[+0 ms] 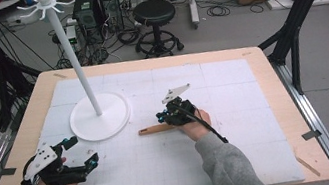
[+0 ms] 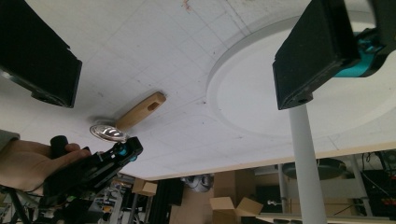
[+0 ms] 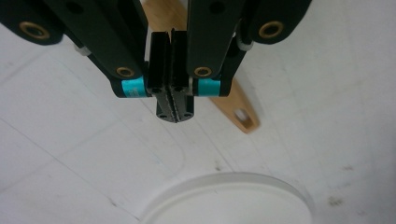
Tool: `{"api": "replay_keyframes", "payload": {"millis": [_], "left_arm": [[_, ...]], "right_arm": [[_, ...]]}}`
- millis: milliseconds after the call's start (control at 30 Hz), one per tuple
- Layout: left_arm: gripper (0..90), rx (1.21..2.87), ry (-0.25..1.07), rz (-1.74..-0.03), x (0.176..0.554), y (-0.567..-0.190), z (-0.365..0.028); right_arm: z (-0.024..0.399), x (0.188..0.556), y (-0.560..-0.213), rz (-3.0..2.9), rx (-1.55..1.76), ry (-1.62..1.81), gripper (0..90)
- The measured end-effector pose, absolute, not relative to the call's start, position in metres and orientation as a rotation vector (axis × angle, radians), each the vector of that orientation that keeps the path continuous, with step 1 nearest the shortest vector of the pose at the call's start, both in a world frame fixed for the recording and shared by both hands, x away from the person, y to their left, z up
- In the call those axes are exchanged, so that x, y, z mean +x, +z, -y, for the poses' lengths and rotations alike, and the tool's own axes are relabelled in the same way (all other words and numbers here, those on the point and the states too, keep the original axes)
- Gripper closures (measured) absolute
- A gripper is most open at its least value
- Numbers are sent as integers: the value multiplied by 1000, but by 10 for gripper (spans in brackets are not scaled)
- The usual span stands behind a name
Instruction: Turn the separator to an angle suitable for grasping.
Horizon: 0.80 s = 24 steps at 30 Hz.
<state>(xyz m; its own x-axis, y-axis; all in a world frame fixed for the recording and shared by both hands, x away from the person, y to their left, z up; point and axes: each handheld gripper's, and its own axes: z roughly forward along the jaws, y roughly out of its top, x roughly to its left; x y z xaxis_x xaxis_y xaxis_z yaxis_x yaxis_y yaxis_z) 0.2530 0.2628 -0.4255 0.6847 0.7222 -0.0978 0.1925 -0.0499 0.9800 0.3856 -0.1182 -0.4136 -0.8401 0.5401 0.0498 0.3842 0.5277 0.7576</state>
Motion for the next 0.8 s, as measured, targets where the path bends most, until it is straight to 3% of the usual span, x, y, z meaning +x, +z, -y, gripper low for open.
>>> {"api": "replay_keyframes", "payload": {"millis": [800], "left_arm": [[17, 1597, 506, -786, 253, -427, -268]], "right_arm": [[133, 413, -427, -2702, 834, 970, 900]]}}
